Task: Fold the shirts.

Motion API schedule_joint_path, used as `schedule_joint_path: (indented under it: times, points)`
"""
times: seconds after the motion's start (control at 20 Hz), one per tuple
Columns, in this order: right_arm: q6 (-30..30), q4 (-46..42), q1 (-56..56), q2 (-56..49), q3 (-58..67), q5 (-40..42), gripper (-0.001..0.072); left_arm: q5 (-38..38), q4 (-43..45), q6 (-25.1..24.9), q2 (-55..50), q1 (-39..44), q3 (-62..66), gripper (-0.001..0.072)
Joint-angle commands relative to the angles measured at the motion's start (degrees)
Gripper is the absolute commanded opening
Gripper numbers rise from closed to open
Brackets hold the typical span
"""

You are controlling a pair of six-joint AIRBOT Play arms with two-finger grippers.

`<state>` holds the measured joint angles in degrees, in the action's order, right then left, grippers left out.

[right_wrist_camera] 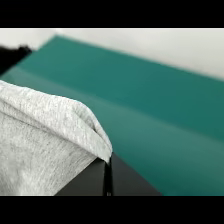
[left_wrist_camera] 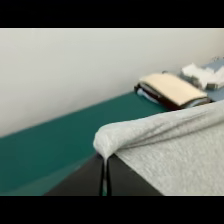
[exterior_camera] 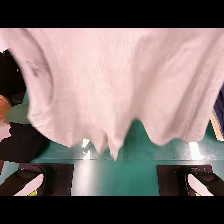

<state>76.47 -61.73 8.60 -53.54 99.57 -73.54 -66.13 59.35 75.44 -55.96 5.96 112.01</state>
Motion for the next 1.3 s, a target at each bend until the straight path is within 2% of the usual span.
schedule_joint_path:
  times: [0.0,0.15,0.35,0.55,0.8,0.85,0.9,0.95,1.0,1.1,1.25]
  points:
    - [1.6,0.2,0.0,-8.6,-2.4,-6.3,0.0019,-8.9,1.8,1.1,-6.9,0.0,-6.7,0.0023]
    - [1.5,0.2,0.0,-18.6,-8.2,-4.8,0.0018,-11.7,2.1,1.0,-16.2,0.0,-14.2,0.0023]
    - [0.4,0.3,0.0,-31.7,-11.8,3.3,0.0018,-6.1,3.3,0.0,-29.8,0.0,-19.0,0.0023]
    - [0.4,0.8,0.3,-39.8,-11.7,10.8,0.0018,4.1,3.7,-0.9,-39.9,0.0,-19.0,0.0024]
    - [0.4,0.8,0.7,-43.1,-11.7,15.0,0.002,16.1,3.7,-0.7,-42.6,0.0,-18.9,0.0026]
    - [0.4,0.8,0.7,-43.0,-11.7,15.8,0.0024,16.4,3.7,-0.3,-42.6,0.0,-18.9,0.0049]
    - [0.4,1.7,0.7,-43.0,-11.6,16.4,0.0108,16.3,3.7,-0.2,-42.6,0.0,-18.9,0.0264]
    - [0.4,2.7,0.6,-43.0,-11.3,16.5,0.0306,15.5,3.7,-0.2,-42.6,-0.1,-18.9,0.044]
    - [0.4,3.3,0.5,-43.0,-10.6,16.3,0.0395,14.5,3.7,-0.2,-42.5,-0.1,-18.8,0.0455]
    - [0.4,3.6,0.0,-43.0,-7.6,13.2,0.0393,8.7,3.6,0.9,-42.4,-1.1,-17.2,0.0456]
    - [-0.8,3.5,-1.9,-40.5,-5.2,6.2,0.0386,-3.9,3.6,2.3,-40.7,-4.8,-14.6,0.0455]
